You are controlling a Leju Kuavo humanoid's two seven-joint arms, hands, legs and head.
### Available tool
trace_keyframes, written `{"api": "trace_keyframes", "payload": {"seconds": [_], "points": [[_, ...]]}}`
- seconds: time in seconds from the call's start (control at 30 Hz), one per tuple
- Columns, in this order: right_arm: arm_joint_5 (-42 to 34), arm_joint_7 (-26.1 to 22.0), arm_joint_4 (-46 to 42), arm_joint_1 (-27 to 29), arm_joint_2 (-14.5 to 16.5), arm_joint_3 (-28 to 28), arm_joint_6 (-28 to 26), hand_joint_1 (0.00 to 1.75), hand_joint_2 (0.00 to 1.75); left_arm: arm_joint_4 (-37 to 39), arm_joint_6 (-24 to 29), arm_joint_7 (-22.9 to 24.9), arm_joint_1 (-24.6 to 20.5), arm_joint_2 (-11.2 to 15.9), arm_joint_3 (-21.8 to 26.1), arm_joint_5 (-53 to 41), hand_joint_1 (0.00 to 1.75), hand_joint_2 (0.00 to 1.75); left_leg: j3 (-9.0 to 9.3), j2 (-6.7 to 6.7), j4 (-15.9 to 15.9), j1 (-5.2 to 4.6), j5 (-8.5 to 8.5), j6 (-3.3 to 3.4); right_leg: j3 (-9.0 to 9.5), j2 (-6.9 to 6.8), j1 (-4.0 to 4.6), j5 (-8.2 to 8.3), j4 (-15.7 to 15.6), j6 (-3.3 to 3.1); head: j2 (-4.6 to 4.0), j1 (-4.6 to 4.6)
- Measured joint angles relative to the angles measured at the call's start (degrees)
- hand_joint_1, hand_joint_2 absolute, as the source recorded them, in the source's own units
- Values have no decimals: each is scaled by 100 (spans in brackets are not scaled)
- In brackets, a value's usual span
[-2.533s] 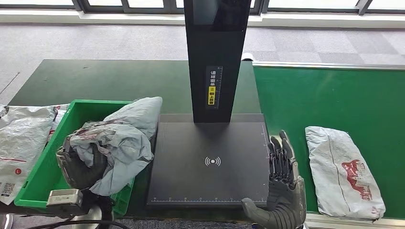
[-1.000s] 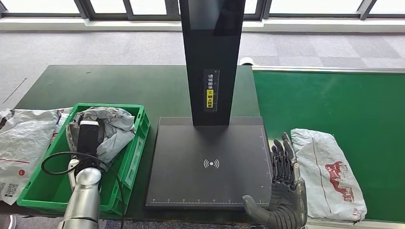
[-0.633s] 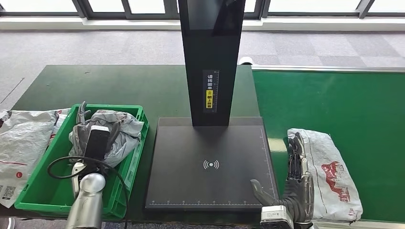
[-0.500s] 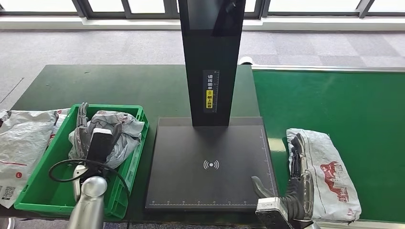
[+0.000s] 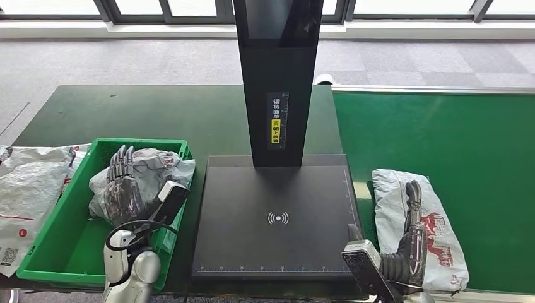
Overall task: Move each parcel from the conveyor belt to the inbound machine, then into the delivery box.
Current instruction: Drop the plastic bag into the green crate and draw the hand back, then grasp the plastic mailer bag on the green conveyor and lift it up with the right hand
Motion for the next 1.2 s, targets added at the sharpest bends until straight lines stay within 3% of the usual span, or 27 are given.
{"api": "trace_keyframes", "payload": {"seconds": [0.13, 0.27, 0.57, 0.7, 0.77, 0.8, 0.87, 0.93, 0.97, 1.03, 1.1, 1.2], "points": [[565, 399, 245, -138, 32, -271, -170, 0, 175, -424, 572, -163, 334, -86, 48, -107, 0, 0, 0, 2, 3, 1, 0, 0, -17, 0, 5, 1, 0, 0, 0, -1], [1059, 704, 569, -267, 56, -639, -198, 0, 175, -1070, 665, -546, 652, -311, 308, -384, 0, 0, -17, -2, 16, 4, 16, 0, -55, -5, 15, 12, 4, -1, 0, 0], [1517, 944, 1057, -447, 103, -1039, -122, 0, 175, -2154, 683, 88, 835, -426, 589, -2040, 0, 0, -28, -3, 19, 4, 16, 0, -63, -8, 18, 12, 4, -2, 0, 1], [1586, 987, 1168, -476, 112, -1105, -110, 0, 175, -2554, 683, 71, 869, -433, 721, -2082, 0, 0, -30, -4, 19, 4, 16, 0, -66, -7, 18, 12, 4, -2, 0, 0], [1662, 1041, 1234, -501, 113, -1137, -103, 0, 175, -2831, 684, -181, 882, -436, 740, -1608, 0, 0, -32, -3, 19, 4, 16, 0, -67, -8, 20, 12, 5, -2, 0, 1], [1712, 1081, 1281, -525, 113, -1157, -95, 0, 175, -2982, 686, -553, 883, -438, 769, -1070, 0, 0, -33, -3, 19, 5, 16, 0, -67, -8, 19, 12, 5, -2, 0, 1], [1846, 1204, 1415, -590, 112, -1205, -59, 0, 175, -3143, 691, -1844, 899, -441, 883, 750, 0, 0, -34, -2, 18, 5, 15, 0, -68, -9, 18, 12, 5, -2, 0, 0], [2080, 1439, 1607, -672, 110, -1279, 16, 0, 175, -3232, 691, -3110, 945, -446, 990, 3162, 0, 0, -33, 0, 18, 5, 15, 0, -70, -7, 19, 12, 4, -2, 0, 0], [2209, 1579, 1721, -714, 108, -1329, 61, 0, 175, -3299, 693, -3469, 973, -449, 1015, 4269, 0, 0, -33, 0, 19, 5, 15, 0, -72, -7, 20, 12, 4, -2, 0, 0], [2401, 1839, 1967, -790, 92, -1449, 112, 0, 175, -3467, 693, -3724, 1032, -457, 1032, 5860, 0, 0, -34, -6, 20, 5, 15, 0, -71, -11, 20, 12, 3, -2, 0, 0], [2464, 2012, 2224, -870, 57, -1577, 102, 0, 175, -3609, 689, -3758, 1082, -465, 1035, 6323, 0, 0, -36, -13, 22, 5, 15, 0, -70, -16, 21, 11, 3, -2, 0, 0], [2483, 2108, 2525, -946, -6, -1775, 79, 0, 175, -3703, 681, -3833, 1117, -477, 1035, 5216, 0, 0, -39, -12, 26, 6, 15, 0, -70, -15, 19, 12, 3, -2, 0, 0]]}}
